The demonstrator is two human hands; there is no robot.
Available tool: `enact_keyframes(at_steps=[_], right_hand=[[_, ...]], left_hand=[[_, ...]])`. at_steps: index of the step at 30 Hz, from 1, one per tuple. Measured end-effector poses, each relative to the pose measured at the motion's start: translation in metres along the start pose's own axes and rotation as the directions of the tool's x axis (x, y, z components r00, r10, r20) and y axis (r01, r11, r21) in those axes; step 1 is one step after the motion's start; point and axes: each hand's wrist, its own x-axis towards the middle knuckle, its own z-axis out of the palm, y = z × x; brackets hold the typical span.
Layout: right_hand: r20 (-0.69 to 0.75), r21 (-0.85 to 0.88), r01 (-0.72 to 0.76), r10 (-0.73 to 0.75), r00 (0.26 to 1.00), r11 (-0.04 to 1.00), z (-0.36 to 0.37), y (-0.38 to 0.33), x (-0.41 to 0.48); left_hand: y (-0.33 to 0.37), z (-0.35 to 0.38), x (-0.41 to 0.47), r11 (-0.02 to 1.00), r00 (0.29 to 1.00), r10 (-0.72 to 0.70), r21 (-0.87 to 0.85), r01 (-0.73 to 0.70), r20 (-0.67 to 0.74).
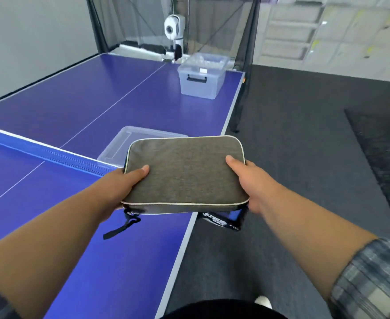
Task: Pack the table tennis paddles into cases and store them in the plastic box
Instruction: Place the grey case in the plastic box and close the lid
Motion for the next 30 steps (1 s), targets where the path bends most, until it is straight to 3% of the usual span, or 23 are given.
enact_keyframes(at_steps=[6, 10, 12, 18, 30], right_hand=[[-0.033, 0.007, 0.034, -0.034, 0.999, 0.999, -0.105, -0.064, 0.01], [-0.024, -0.02, 0.162, -0.163, 0.986, 0.987, -0.182, -0.107, 0.03], [0.021, -0.023, 0.218, -0.218, 0.976, 0.976, -0.22, -0.127, 0.04], [0.051, -0.023, 0.242, -0.241, 0.969, 0.97, -0.326, -0.169, 0.083], [0.019, -0.04, 0.181, -0.18, 0.983, 0.983, -0.359, -0.224, 0.22]], left_hand=[[0.081, 0.105, -0.001, 0.998, 0.993, 0.066, 0.025, -0.063, -0.1], [0.127, 0.183, 0.011, 0.989, 0.984, 0.147, 0.036, -0.144, -0.103], [0.143, 0.224, 0.019, 0.989, 0.979, 0.146, -0.01, -0.149, -0.143], [0.163, 0.337, 0.048, 0.99, 0.996, 0.066, -0.12, -0.073, -0.061], [0.218, 0.393, 0.17, 0.99, 0.981, 0.085, -0.093, -0.102, -0.174]])
